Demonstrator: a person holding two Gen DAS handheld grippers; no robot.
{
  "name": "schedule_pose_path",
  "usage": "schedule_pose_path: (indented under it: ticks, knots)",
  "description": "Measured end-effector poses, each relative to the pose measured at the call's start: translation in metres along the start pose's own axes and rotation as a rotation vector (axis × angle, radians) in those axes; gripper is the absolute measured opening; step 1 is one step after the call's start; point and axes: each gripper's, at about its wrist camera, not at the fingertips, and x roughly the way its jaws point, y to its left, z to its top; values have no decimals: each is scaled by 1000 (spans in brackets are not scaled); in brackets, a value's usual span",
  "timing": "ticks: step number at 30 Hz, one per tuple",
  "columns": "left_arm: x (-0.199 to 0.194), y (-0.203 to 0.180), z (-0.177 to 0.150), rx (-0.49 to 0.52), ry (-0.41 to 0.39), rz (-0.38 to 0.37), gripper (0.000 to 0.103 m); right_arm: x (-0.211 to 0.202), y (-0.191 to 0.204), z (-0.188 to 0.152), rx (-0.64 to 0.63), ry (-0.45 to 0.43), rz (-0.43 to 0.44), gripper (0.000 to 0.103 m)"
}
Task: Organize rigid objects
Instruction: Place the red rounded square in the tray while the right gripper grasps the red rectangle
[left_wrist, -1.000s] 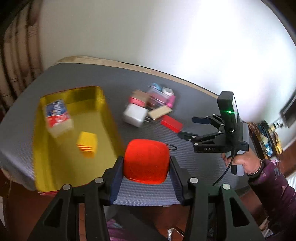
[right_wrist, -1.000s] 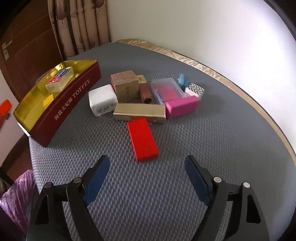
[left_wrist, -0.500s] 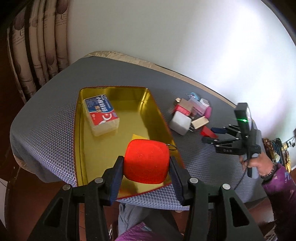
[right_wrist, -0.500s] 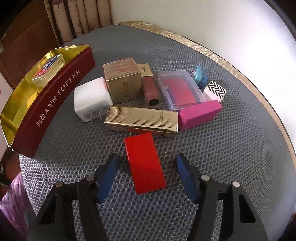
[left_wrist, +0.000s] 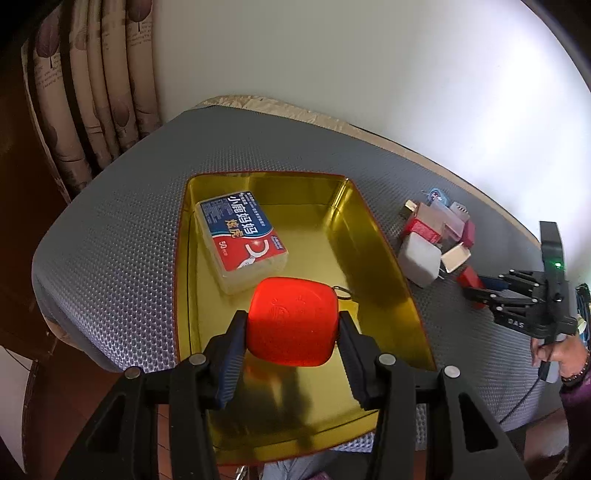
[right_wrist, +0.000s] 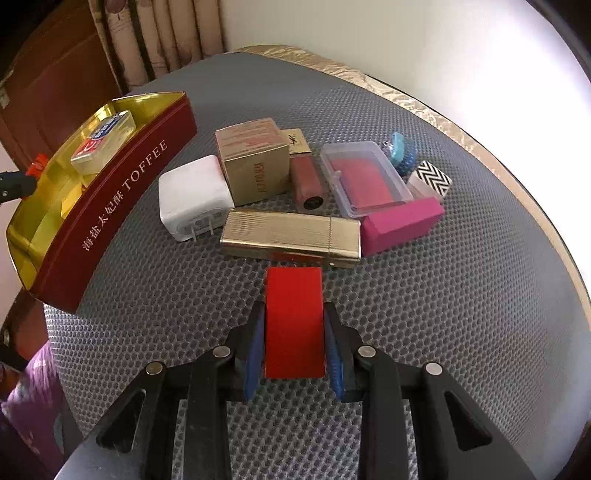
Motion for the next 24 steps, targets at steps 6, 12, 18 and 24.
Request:
schedule_pose_path:
  ticks: [6, 12, 18, 24]
  knots:
    - [8, 2, -2, -2, 9, 22, 48, -5, -6, -7, 30, -3, -4, 27]
    - [14, 6, -1, -19, 22, 27, 48, -18, -9, -12, 83, -38, 11, 27]
    - [20, 13, 2, -33, 29, 38, 48, -29, -6, -16, 123, -72, 32, 27]
    - [28, 18, 2, -45, 42, 49, 48, -32, -6, -17, 145, -80, 42, 27]
